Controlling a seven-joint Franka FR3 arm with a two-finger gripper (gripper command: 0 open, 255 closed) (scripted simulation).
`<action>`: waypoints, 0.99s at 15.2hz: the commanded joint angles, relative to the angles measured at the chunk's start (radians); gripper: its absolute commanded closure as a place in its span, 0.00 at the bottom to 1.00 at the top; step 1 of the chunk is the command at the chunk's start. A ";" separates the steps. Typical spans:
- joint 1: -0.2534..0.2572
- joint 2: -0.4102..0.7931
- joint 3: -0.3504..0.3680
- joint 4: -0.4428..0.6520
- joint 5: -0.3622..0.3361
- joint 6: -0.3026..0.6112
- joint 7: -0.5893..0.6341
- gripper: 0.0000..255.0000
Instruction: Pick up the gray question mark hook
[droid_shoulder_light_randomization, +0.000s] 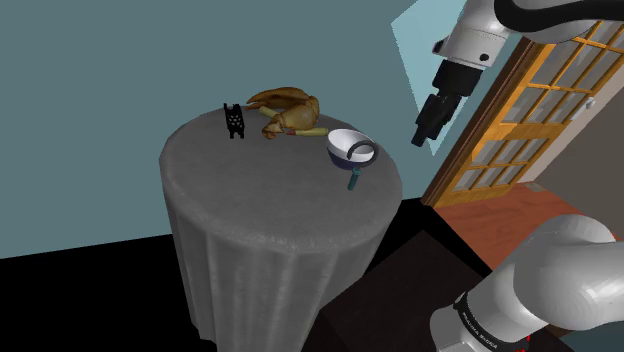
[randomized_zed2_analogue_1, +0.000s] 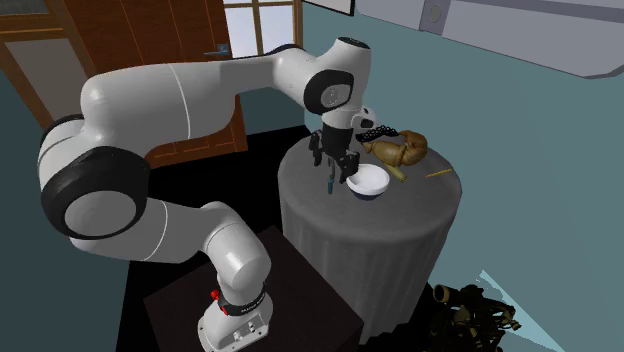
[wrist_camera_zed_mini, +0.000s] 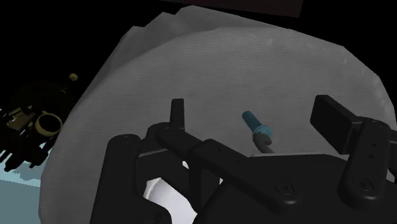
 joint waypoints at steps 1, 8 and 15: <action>0.000 0.000 0.000 0.000 0.000 0.000 0.000 0.00; 0.270 0.159 -0.073 0.037 -0.085 0.208 -0.689 0.00; 0.279 0.170 -0.079 -0.038 -0.089 0.297 -0.714 0.00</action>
